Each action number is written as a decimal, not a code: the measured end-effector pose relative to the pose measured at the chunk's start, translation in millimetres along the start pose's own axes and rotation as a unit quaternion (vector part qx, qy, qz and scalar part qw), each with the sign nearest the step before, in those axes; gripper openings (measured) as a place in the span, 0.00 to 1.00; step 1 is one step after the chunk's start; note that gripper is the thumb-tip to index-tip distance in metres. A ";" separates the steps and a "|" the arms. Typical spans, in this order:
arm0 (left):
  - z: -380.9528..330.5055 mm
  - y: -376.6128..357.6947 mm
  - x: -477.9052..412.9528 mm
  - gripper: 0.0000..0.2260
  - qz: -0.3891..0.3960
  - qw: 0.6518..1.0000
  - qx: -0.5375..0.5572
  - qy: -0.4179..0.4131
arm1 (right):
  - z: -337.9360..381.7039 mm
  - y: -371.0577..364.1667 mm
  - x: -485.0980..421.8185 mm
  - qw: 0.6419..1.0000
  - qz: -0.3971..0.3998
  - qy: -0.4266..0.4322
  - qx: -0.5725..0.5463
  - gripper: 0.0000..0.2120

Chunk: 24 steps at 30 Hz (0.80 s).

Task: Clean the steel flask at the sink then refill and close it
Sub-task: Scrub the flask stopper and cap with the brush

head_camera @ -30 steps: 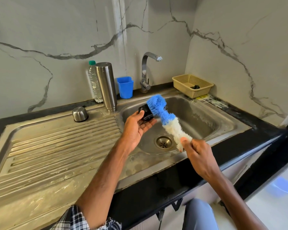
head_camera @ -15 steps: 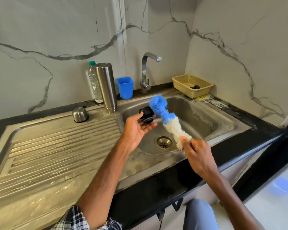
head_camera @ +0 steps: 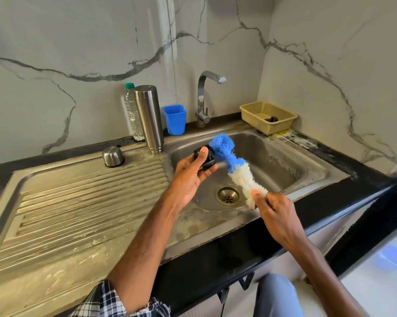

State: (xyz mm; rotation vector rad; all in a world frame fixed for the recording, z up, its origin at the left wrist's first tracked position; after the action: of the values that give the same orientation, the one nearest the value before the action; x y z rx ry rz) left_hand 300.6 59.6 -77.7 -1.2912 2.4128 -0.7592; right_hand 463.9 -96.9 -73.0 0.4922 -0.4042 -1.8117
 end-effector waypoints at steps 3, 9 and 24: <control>-3.1 0.5 0.6 0.09 0.005 1.000 0.022 -0.013 | 6.0 -1.6 3.4 0.999 0.006 0.033 -0.016 0.25; 2.3 -4.9 1.5 0.11 0.021 1.000 0.020 0.009 | 4.6 1.6 3.9 1.000 -0.014 0.012 -0.023 0.24; -4.1 -12.0 5.6 0.10 0.036 0.999 0.001 0.015 | -3.3 -1.0 4.2 1.000 0.004 -0.004 0.025 0.24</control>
State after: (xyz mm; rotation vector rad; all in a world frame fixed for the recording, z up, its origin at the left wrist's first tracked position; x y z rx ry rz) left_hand 303.6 50.8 -67.6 -1.1934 2.4665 -0.7650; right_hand 463.8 -100.7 -76.8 0.5167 -0.4574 -1.8011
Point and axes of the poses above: each hand's wrist, its own x-axis away from the middle knuckle, its own y-axis out of the back of the hand, z = x × y, the point moved 10 cm from there along -x, towards the middle knuckle, and after that the axes turned 11 degrees about z, right-handed, at the moved point
